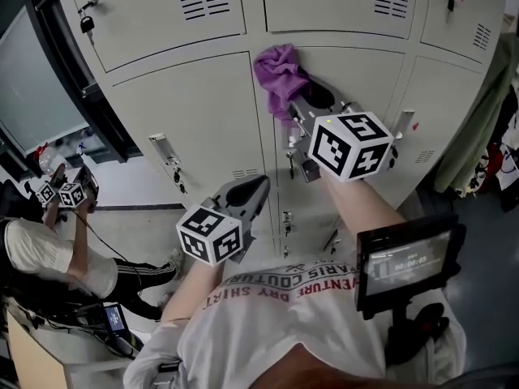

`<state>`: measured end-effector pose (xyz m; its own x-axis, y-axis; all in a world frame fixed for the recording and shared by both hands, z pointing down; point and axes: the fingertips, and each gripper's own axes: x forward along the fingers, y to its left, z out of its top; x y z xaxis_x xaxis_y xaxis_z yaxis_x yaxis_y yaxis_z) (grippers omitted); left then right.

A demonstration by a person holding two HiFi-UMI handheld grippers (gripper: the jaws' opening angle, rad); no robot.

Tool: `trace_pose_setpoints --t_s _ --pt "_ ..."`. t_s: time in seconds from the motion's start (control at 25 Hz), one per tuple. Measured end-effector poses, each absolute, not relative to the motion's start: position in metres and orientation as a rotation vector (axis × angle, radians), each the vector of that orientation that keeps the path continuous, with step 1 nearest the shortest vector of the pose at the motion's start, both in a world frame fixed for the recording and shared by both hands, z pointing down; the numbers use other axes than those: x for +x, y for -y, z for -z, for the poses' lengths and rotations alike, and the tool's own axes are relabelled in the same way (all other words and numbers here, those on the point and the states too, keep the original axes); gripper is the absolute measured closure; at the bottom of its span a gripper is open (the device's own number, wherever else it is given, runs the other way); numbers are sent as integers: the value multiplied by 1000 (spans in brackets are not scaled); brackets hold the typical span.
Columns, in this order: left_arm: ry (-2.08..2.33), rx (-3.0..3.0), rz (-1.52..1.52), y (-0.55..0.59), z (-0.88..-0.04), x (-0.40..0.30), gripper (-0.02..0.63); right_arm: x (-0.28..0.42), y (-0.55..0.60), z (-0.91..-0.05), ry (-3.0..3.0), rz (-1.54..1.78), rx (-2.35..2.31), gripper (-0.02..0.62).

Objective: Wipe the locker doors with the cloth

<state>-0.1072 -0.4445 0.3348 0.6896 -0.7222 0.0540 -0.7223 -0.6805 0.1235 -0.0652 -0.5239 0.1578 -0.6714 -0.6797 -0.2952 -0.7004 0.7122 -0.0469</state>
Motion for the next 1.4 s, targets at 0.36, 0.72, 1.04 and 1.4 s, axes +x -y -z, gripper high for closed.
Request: trace_pose_setpoints --t_s 0.36,0.72,1.04,1.4 --pt "1207 2744 26 440 -338 -114 604 -65 526 -158 -2629 -144 -1154 537" --pt "1203 2742 44 434 -338 -111 604 -27 532 -160 -2585 -116 -1260 537" --pt "1159 2763 32 433 -340 -96 604 36 539 -163 -2490 -139 -1446 537" --pt "1116 2781 22 431 -340 -81 604 110 547 -163 -2366 -138 -1619 537"
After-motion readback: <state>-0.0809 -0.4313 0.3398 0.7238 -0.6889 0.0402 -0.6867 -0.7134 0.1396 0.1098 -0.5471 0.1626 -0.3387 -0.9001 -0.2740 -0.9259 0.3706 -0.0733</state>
